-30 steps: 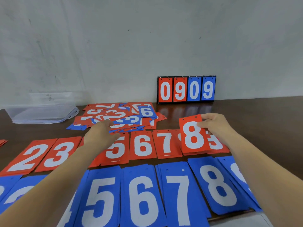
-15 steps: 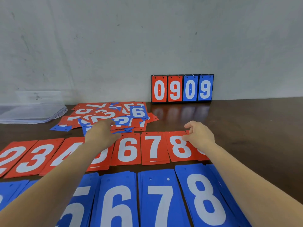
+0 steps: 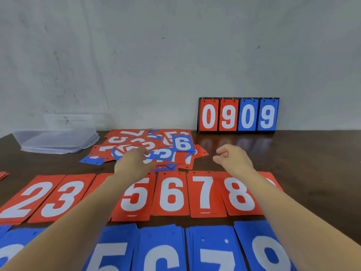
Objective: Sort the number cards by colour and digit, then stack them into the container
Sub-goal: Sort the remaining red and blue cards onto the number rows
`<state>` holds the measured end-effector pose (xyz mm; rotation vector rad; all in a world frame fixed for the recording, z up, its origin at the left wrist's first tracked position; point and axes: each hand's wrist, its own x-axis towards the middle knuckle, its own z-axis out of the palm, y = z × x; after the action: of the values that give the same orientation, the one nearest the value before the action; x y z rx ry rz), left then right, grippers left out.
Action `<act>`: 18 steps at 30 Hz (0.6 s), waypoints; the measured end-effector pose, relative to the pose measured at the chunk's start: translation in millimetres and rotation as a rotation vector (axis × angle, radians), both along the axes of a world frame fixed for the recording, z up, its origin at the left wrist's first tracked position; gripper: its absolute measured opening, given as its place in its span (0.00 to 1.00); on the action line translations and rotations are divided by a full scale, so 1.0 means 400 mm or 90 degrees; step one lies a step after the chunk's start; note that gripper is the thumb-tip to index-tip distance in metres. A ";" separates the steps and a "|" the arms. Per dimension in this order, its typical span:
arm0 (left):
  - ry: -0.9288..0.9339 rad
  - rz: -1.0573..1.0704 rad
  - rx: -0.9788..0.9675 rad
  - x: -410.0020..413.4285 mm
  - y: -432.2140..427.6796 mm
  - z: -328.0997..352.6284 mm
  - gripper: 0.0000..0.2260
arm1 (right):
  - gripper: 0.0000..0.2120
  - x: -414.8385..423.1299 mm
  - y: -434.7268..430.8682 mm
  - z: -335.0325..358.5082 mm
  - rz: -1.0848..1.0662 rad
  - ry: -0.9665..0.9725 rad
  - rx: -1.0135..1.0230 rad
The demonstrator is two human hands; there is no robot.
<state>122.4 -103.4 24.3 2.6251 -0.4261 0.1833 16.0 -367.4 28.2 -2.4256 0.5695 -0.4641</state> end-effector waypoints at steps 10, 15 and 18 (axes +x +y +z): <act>0.009 0.132 -0.001 0.207 0.066 -0.014 0.27 | 0.19 0.232 0.068 -0.025 -0.047 0.061 -0.012; 0.102 0.078 0.114 0.267 0.029 -0.031 0.41 | 0.31 0.323 0.108 -0.041 -0.050 0.117 -0.085; 0.113 0.064 0.166 0.287 0.027 -0.047 0.42 | 0.37 0.353 0.126 -0.057 -0.079 0.158 -0.102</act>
<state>237.2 -92.6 5.4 2.8901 -0.2716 -0.0782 157.2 -317.1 5.3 -2.6320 0.8212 -0.2682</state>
